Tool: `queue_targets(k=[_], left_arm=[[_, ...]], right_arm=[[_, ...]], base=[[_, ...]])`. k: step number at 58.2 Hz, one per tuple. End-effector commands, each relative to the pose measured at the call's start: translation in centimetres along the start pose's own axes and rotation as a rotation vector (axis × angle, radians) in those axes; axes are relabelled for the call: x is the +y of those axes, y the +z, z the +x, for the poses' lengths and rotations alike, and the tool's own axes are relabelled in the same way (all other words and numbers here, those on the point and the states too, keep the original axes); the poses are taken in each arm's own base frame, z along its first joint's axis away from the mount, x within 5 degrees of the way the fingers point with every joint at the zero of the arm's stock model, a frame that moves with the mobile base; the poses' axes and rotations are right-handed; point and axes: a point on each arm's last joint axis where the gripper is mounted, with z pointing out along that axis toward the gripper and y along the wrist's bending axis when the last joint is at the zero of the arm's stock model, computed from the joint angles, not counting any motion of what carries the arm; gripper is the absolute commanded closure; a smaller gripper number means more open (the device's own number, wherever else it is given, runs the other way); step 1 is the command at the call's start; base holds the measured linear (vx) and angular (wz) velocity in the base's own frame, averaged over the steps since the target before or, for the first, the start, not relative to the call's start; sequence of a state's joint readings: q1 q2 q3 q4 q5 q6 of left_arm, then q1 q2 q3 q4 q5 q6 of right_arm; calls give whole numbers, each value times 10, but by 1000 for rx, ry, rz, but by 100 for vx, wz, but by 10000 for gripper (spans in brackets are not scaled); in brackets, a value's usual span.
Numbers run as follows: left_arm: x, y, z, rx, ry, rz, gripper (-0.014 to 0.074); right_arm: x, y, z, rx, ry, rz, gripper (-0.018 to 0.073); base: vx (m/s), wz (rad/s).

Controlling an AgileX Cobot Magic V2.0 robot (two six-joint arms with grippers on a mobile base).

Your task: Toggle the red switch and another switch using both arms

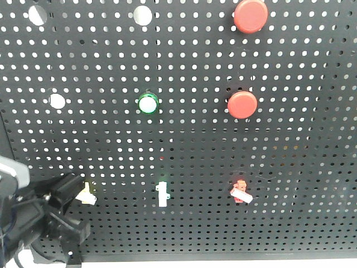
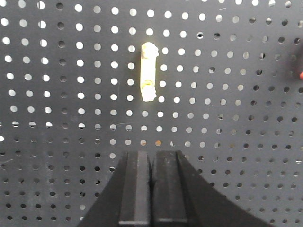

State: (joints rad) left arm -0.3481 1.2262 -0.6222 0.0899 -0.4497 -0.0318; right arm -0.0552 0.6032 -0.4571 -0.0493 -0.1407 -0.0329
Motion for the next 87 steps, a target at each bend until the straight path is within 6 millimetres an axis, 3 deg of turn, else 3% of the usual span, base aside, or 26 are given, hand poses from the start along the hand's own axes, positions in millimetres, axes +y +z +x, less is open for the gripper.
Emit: queue_targets(k=[1,11,27,54,65,73,87], left_arm=[[0,-6,-8,-72,-29,-9,594],[1,-18,0,-99,-64,-26,594],[0,-21,13,-58,-62,-24,594],[1,-24,-6,-260,-60,-24,594],[1,-32,-21,-388,-58,-24,594],[1,-45,-33,-441,-58,-26,594],[1,-61,-43,-444,-55,-28,594]], right_arm=[[-2,0,-18,-117,-12,10,566],[-2,0,-18,-117,-12,10,566],[-2,0,-18,-117,-12,10,566],[-2,0,-18,-117,-4,10,566],[0,4,-15,-91,170,-10,566],[14,14,-9,-45,287,-109,566],[73,30,-7,-124,148,-476,566]], base=[[0,0],[0,0],[0,0],[0,0],[0,0],[0,0],[0,0]])
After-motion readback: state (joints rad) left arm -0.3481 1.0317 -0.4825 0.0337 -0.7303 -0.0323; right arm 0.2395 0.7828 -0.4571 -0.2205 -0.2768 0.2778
